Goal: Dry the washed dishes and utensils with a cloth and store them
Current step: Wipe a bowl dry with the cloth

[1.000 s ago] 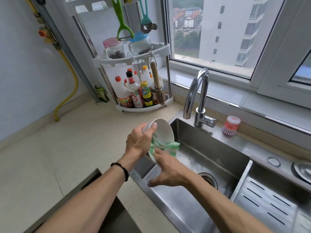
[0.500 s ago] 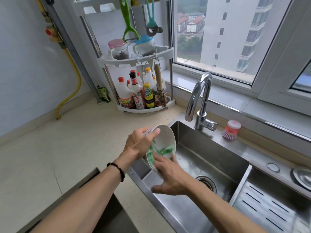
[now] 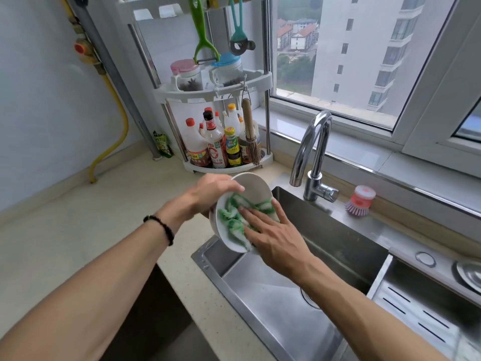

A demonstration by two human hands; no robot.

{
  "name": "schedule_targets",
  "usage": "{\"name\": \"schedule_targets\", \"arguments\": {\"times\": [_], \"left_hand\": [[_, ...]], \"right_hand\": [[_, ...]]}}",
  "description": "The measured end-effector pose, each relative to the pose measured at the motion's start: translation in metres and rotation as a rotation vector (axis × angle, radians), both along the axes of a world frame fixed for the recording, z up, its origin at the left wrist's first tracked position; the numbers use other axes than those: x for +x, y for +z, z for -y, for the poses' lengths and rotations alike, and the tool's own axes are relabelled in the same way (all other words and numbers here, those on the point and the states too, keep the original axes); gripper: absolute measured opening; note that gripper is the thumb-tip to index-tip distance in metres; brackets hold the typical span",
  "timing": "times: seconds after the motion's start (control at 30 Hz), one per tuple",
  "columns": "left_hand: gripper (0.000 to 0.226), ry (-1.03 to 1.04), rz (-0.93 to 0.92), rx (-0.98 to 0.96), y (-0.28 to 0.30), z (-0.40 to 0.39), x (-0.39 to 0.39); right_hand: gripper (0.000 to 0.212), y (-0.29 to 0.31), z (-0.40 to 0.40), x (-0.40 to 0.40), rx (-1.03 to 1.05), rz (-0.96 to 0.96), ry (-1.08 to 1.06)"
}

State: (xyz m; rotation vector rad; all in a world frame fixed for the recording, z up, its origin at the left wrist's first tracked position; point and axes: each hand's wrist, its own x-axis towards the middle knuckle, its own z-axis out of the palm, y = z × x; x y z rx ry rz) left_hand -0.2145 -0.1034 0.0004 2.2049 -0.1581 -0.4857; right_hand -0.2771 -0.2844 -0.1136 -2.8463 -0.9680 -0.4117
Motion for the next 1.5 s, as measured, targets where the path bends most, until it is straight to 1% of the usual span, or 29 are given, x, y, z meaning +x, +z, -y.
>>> {"name": "schedule_targets", "arguments": {"times": [0.07,0.13,0.17,0.23,0.3,0.33,0.4,0.5,0.53,0.6,0.67,0.7,0.73,0.8,0.83,0.87,0.9,0.93,1.0,1.03,1.07,1.13,1.17,1.2,1.23,1.3,1.37,1.43,1.5], "left_hand": [[0.049,0.02,-0.055,-0.038,0.011,0.0,0.004],[0.056,0.063,-0.1,-0.248,0.009,-0.005,0.002],[0.06,0.11,-0.07,-0.384,0.001,-0.006,-0.002],[0.061,0.251,0.066,-0.616,-0.015,0.001,-0.011],[0.052,0.382,0.193,-0.772,-0.02,0.014,-0.018],[0.047,0.433,0.254,-0.775,-0.017,0.018,-0.021],[0.044,0.48,0.365,-0.608,-0.009,0.015,-0.018],[0.058,0.347,0.437,-0.359,-0.002,-0.002,-0.015],[0.06,0.326,0.465,-0.31,0.0,-0.002,-0.017],[0.063,0.352,0.548,-0.26,0.003,0.002,-0.021],[0.064,0.427,0.574,-0.295,0.006,0.006,-0.021],[0.063,0.435,0.571,-0.305,0.007,0.006,-0.02],[0.062,0.42,0.559,-0.294,0.008,0.004,-0.02],[0.056,0.345,0.528,-0.236,0.013,0.0,-0.02],[0.054,0.316,0.517,-0.209,0.015,-0.001,-0.021],[0.053,0.31,0.516,-0.198,0.015,-0.001,-0.021],[0.053,0.329,0.52,-0.207,0.014,-0.001,-0.021],[0.053,0.369,0.526,-0.228,0.014,0.0,-0.02],[0.053,0.445,0.534,-0.268,0.014,0.001,-0.018],[0.05,0.441,0.537,-0.272,0.015,0.0,-0.017],[0.049,0.409,0.532,-0.263,0.017,-0.001,-0.017],[0.051,0.338,0.503,-0.224,0.02,-0.004,-0.019],[0.052,0.327,0.493,-0.213,0.02,-0.005,-0.019],[0.051,0.339,0.491,-0.221,0.019,-0.005,-0.018],[0.049,0.374,0.499,-0.236,0.018,-0.004,-0.018],[0.043,0.442,0.511,-0.261,0.016,-0.001,-0.017],[0.036,0.416,0.507,-0.265,0.015,-0.001,-0.018],[0.038,0.337,0.445,-0.247,0.012,-0.006,-0.019],[0.042,0.292,0.386,-0.237,0.011,-0.01,-0.018]], "right_hand": [[0.039,0.005,-0.007,0.003,0.106,0.101,-0.012],[0.032,0.016,-0.017,0.006,0.226,0.134,-0.087],[0.03,0.024,-0.024,0.009,0.287,0.134,-0.142],[0.025,0.044,-0.04,0.012,0.442,0.047,-0.248],[0.018,0.063,-0.056,0.013,0.589,-0.12,-0.283],[0.015,0.069,-0.061,0.013,0.624,-0.191,-0.257],[0.021,0.068,-0.054,0.012,0.529,-0.273,-0.133],[0.035,0.06,-0.022,0.017,0.091,-0.198,-0.04],[0.039,0.06,-0.015,0.018,0.021,-0.189,-0.039],[0.054,0.067,-0.023,0.016,0.101,-0.279,-0.033],[0.075,0.08,-0.043,0.005,0.382,-0.506,0.011],[0.079,0.084,-0.049,0.001,0.493,-0.609,0.041],[0.077,0.084,-0.049,-0.001,0.522,-0.655,0.057],[0.07,0.079,-0.037,0.002,0.307,-0.528,0.027],[0.071,0.074,-0.029,0.007,0.145,-0.426,-0.01],[0.075,0.072,-0.025,0.01,0.054,-0.366,-0.044],[0.081,0.071,-0.027,0.011,0.041,-0.356,-0.059],[0.087,0.072,-0.033,0.011,0.105,-0.395,-0.045],[0.093,0.079,-0.046,0.005,0.344,-0.53,0.012],[0.089,0.082,-0.046,0.002,0.414,-0.546,0.036],[0.078,0.083,-0.043,0.002,0.399,-0.512,0.047],[0.057,0.082,-0.031,0.006,0.201,-0.354,0.016],[0.059,0.082,-0.026,0.009,0.098,-0.299,-0.009],[0.067,0.08,-0.024,0.012,0.066,-0.29,-0.033],[0.075,0.08,-0.028,0.011,0.096,-0.318,-0.042],[0.08,0.087,-0.042,-0.001,0.332,-0.472,-0.006],[0.064,0.085,-0.044,-0.011,0.504,-0.565,0.048],[0.044,0.074,-0.031,-0.009,0.405,-0.424,0.059],[0.05,0.061,-0.012,0.003,0.181,-0.204,0.028]]}}
